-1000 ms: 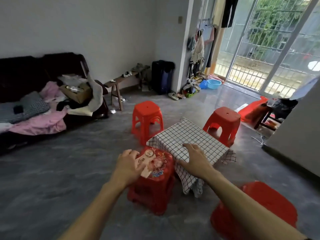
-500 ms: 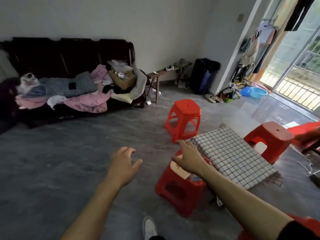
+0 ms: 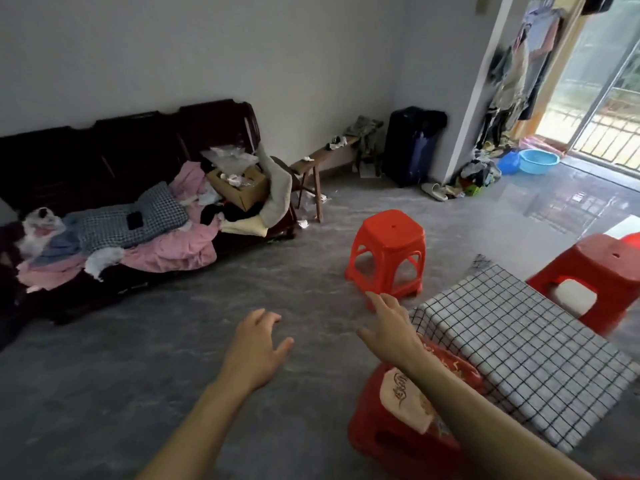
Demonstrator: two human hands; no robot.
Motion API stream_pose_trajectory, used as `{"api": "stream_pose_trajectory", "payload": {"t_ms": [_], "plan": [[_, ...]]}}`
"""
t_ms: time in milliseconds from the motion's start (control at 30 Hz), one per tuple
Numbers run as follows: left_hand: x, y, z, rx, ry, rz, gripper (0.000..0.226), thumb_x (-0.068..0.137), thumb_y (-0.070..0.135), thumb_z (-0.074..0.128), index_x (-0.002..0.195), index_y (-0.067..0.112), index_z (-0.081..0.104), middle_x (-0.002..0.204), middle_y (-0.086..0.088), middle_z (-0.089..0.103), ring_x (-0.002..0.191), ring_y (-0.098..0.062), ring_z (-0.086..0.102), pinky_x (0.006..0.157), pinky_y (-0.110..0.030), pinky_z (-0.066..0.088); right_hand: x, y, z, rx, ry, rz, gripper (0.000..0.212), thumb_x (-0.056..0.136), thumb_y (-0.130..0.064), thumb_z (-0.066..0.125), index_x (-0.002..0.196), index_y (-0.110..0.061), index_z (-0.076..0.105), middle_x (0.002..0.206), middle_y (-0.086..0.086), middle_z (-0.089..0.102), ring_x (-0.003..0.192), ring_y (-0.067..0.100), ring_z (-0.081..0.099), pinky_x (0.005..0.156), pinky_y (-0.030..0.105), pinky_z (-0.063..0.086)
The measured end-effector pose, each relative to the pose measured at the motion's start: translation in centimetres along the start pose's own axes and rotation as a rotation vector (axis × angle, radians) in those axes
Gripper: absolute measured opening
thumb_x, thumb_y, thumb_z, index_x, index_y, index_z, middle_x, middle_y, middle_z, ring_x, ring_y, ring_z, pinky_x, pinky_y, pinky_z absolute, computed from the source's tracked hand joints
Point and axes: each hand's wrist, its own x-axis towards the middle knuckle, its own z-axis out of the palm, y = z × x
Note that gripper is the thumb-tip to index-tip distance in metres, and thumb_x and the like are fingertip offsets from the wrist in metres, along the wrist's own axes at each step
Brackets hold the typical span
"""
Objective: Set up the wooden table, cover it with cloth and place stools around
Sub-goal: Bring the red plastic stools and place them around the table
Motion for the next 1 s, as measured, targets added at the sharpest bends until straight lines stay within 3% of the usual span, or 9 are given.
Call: {"api": "stream_pose_trajectory", "payload": {"t_ms": [233,367,567,800,1000], "plan": [[11.5,0.8,-0.5,-0.031,-0.099,0.159,0.051,0.090,0.046,0.060,0.133,0.021,0.051,0.147,-0.001,0.039,0.138,-0.019,0.033,0.111,-0.029,0.029,7.9,0.4,-1.8,0.005,0.130,0.160,0.084,0.067,-0.058,0.049,0.143,-0.022,0.038,0.142,0.011,0.043,0.129,0.036,0.043,0.106,0.046,0.040],[18.9,-0.3,-0.8,-0.050,-0.133,0.254,0.051,0.090,0.045,0.060,0.133,0.020,0.051,0.144,-0.001,0.042,0.135,-0.019,0.035,0.110,-0.029,0.029,12.2,-0.5,-1.3,0.013,0.227,0.225,0.073,0.078,-0.044,0.064,0.143,-0.022,0.039,0.145,0.009,0.040,0.131,0.032,0.041,0.108,0.047,0.038],[28.2,-0.1,-2.1,-0.153,-0.229,0.410,0.048,0.088,0.041,0.063,0.128,0.017,0.055,0.138,-0.004,0.048,0.131,-0.019,0.041,0.107,-0.025,0.029,16.6,-4.0,-1.4,-0.031,0.295,0.393,0.071,0.081,-0.041,0.067,0.144,-0.026,0.038,0.148,0.008,0.037,0.133,0.030,0.039,0.108,0.044,0.038],[36.5,4.8,0.0,-0.158,-0.304,0.613,0.059,0.076,0.055,0.053,0.122,0.019,0.060,0.129,-0.005,0.055,0.121,-0.025,0.051,0.105,-0.036,0.038,19.4,-2.8,-4.4,-0.057,0.434,0.551,0.073,0.081,-0.044,0.070,0.144,-0.023,0.040,0.147,0.010,0.039,0.133,0.031,0.039,0.108,0.045,0.040],[40.2,12.5,5.4,-0.033,-0.480,0.801,0.053,0.083,0.050,0.059,0.127,0.020,0.057,0.132,-0.003,0.053,0.122,-0.020,0.048,0.106,-0.030,0.036,19.2,3.9,-5.8,0.013,0.560,0.766,0.073,0.082,-0.045,0.071,0.145,-0.024,0.039,0.148,0.009,0.038,0.135,0.029,0.037,0.108,0.047,0.040]]}}
